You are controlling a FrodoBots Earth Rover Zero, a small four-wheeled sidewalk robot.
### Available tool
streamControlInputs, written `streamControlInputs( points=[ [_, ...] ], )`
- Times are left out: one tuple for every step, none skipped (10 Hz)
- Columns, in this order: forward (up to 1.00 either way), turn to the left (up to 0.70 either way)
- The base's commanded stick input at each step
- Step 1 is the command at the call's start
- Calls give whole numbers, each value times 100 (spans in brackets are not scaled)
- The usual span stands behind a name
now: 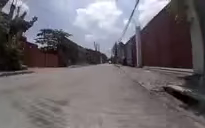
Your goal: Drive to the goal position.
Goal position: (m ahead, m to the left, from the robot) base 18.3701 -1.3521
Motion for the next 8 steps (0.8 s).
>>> streamControlInputs(
  points=[
    [100,-12],
    [100,-40],
    [100,-40],
    [100,-3],
    [100,0],
    [100,0],
    [100,0],
    [100,0]
  ],
)
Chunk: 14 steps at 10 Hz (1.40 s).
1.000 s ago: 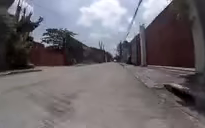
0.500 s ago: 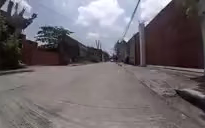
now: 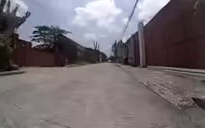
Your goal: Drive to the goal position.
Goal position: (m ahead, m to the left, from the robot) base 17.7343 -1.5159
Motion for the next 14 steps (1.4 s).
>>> streamControlInputs(
  points=[
    [100,0],
    [100,0],
    [100,0],
    [100,0],
    [100,0],
    [100,0],
    [100,-5],
    [100,-20],
    [100,-38],
    [100,-27],
    [100,-1],
    [100,0],
    [100,0],
    [100,0]
  ],
)
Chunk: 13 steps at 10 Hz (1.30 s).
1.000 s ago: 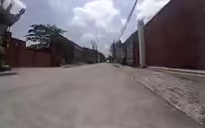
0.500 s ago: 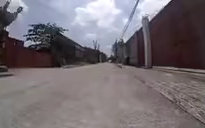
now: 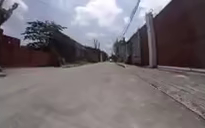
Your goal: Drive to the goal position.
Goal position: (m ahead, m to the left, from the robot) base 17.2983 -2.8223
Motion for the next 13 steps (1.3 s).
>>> streamControlInputs(
  points=[
    [100,-6],
    [100,-31],
    [100,-39],
    [100,-33],
    [100,-23],
    [100,0],
    [100,0],
    [100,0],
    [100,0],
    [100,0],
    [100,-5],
    [100,-21],
    [100,-39]
  ],
)
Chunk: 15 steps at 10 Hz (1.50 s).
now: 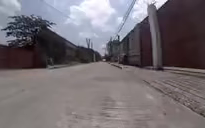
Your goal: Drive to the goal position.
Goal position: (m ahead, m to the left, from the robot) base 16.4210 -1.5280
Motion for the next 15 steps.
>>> streamControlInputs(
  points=[
    [100,-25],
    [100,0],
    [100,0],
    [100,0],
    [100,0],
    [100,0],
    [100,0],
    [100,0],
    [100,0],
    [100,0],
    [100,-5],
    [100,-21],
    [100,-40],
    [100,-40],
    [100,-38]
  ],
)
